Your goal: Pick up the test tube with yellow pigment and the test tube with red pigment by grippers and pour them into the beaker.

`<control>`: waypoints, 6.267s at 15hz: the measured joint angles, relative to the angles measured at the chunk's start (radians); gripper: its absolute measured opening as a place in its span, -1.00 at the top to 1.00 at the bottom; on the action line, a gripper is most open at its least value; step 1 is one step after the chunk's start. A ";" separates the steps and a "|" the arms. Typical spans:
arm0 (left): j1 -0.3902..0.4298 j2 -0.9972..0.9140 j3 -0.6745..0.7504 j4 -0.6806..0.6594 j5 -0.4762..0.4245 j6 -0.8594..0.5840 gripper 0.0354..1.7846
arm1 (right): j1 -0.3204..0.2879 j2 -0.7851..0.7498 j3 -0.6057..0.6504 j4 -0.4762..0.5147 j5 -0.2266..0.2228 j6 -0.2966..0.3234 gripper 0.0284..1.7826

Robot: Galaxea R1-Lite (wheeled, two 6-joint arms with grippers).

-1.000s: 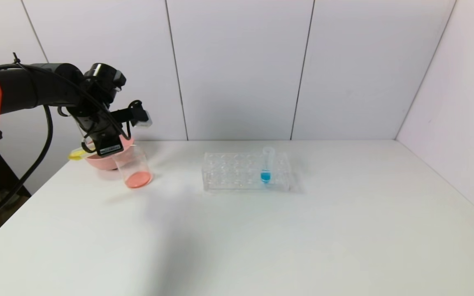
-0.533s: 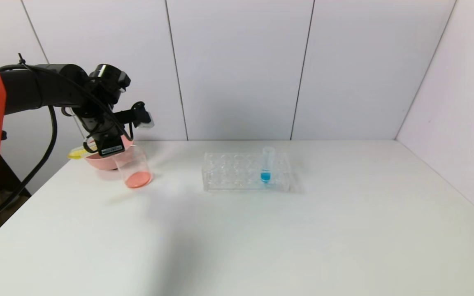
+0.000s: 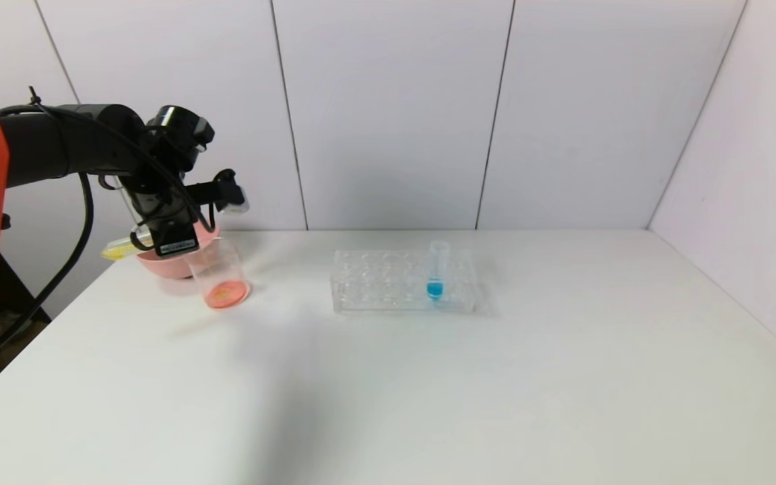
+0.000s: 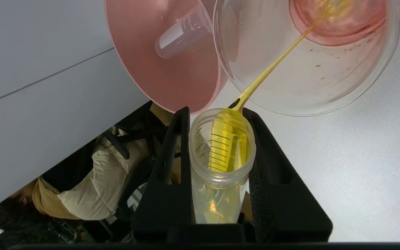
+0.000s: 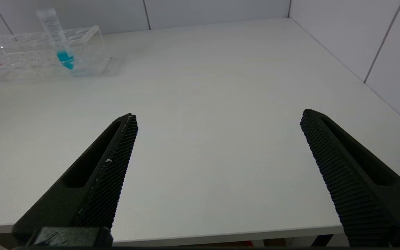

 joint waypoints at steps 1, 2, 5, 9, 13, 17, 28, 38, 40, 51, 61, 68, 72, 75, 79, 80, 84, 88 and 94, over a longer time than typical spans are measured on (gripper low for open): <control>-0.001 0.000 0.000 0.002 0.007 0.002 0.50 | 0.000 0.000 0.000 0.000 0.000 0.000 -0.92; -0.001 0.000 0.000 0.004 0.015 0.005 0.50 | 0.000 0.000 0.000 0.000 0.000 0.000 -0.92; -0.003 -0.001 0.000 0.009 0.019 0.007 0.50 | 0.000 0.000 0.000 0.000 0.000 0.000 -0.92; -0.005 -0.002 0.000 0.021 0.023 0.007 0.50 | 0.000 0.000 0.000 0.000 0.000 0.000 -0.92; -0.015 0.000 0.000 0.030 0.080 0.019 0.50 | 0.000 0.000 0.000 0.000 0.000 0.000 -0.92; -0.033 0.008 0.000 0.030 0.124 0.021 0.50 | 0.000 0.000 0.000 0.000 0.000 0.000 -0.92; -0.051 0.015 -0.001 0.014 0.171 0.026 0.50 | 0.000 0.000 0.000 0.000 0.000 0.000 -0.92; -0.002 -0.060 0.042 0.000 -0.219 -0.244 0.50 | 0.000 0.000 0.000 0.000 0.000 0.000 -0.92; 0.027 -0.088 0.060 -0.073 -0.298 -0.358 0.50 | 0.000 0.000 0.000 0.000 0.000 0.000 -0.92; 0.169 -0.351 0.814 -1.194 -0.264 -0.871 0.50 | 0.000 0.000 0.000 0.000 0.000 0.000 -0.92; 0.195 -0.171 0.849 -1.563 -0.176 -1.121 0.50 | 0.000 0.000 0.000 0.000 0.000 0.000 -0.92; 0.190 -0.010 0.742 -1.650 -0.170 -1.115 0.43 | 0.000 0.000 0.000 0.000 0.000 0.000 -0.92; 0.190 0.011 0.745 -1.700 -0.168 -1.114 -0.07 | 0.000 0.000 0.000 0.000 0.000 0.000 -0.92; 0.190 0.008 0.747 -1.702 -0.168 -1.114 -0.60 | 0.000 0.000 0.000 0.000 0.000 0.000 -0.92; 0.184 -0.067 0.826 -1.740 -0.175 -1.115 -0.97 | 0.000 0.000 0.000 0.000 0.000 0.000 -0.92; 0.178 -0.110 0.875 -1.747 -0.181 -1.116 -0.99 | 0.000 0.000 0.000 0.000 0.000 0.000 -0.92; 0.147 -0.374 1.132 -1.750 -0.266 -1.118 -0.99 | 0.000 0.000 0.000 0.000 0.000 0.000 -0.92; 0.100 -0.703 1.427 -1.745 -0.365 -1.112 -0.99 | 0.000 0.000 0.000 0.000 0.000 0.000 -0.92; 0.074 -1.176 1.696 -1.630 -0.405 -1.061 -0.99 | 0.000 0.000 0.000 0.000 0.000 0.000 -0.92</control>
